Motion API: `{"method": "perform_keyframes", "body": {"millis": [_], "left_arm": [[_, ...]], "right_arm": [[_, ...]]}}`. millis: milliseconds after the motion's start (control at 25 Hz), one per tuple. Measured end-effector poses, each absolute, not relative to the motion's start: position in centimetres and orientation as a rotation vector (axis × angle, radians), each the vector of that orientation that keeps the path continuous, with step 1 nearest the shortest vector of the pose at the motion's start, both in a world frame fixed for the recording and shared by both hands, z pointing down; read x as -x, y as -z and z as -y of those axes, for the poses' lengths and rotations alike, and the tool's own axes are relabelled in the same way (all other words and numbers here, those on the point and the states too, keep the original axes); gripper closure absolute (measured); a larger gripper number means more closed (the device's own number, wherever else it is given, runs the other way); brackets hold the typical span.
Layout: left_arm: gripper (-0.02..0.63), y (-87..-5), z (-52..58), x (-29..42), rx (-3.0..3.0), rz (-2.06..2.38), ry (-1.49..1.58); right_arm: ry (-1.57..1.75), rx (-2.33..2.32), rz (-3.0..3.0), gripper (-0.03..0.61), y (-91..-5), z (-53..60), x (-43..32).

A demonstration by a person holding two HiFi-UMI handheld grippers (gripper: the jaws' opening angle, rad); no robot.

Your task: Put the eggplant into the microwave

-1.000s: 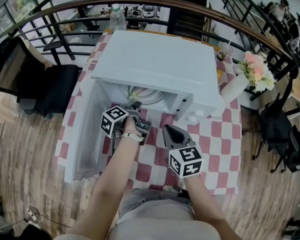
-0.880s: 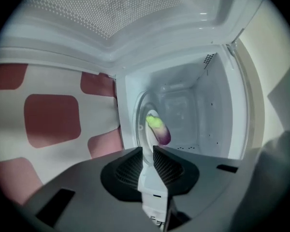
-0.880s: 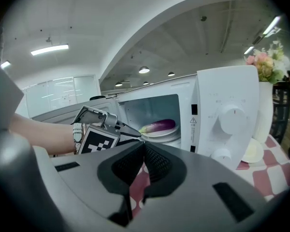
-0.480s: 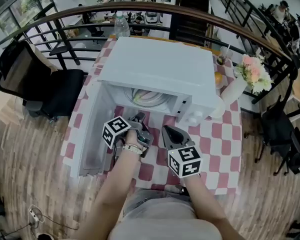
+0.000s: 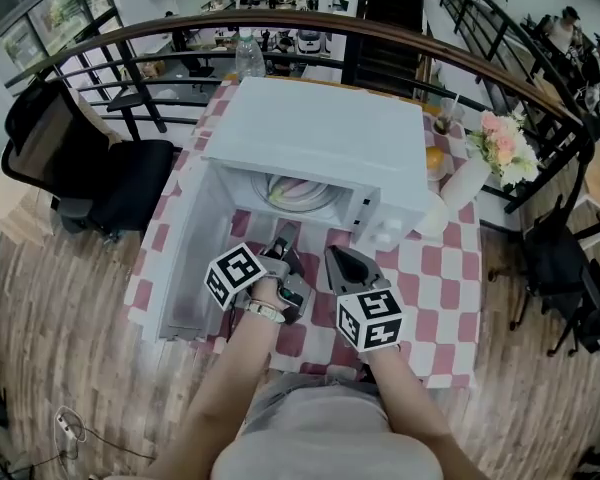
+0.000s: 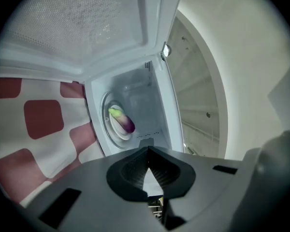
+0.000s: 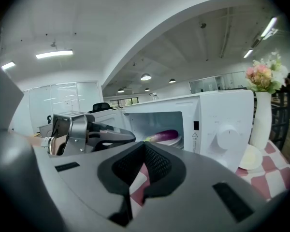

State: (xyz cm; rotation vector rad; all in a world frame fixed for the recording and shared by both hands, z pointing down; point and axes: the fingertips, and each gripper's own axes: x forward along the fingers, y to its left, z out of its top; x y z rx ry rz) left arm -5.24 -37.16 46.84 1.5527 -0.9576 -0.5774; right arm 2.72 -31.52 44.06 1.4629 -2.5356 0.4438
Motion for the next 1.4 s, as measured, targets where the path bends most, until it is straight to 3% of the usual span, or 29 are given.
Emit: {"method": "perform_keyframes", "body": {"millis": [760, 1400], "left_arm": [[0.611, -40.3, 34.1, 3.6, -2.02, 1.069, 0.61], [0.611, -39.0, 32.2, 1.3, -2.556, 1.254, 0.274]], "right_arm": [[-0.281, -1.537, 2.611, 0.554, -41.6, 30.9, -3.9], [-0.177, -1.504, 2.648, 0.554, -41.3, 30.2, -3.2]]}}
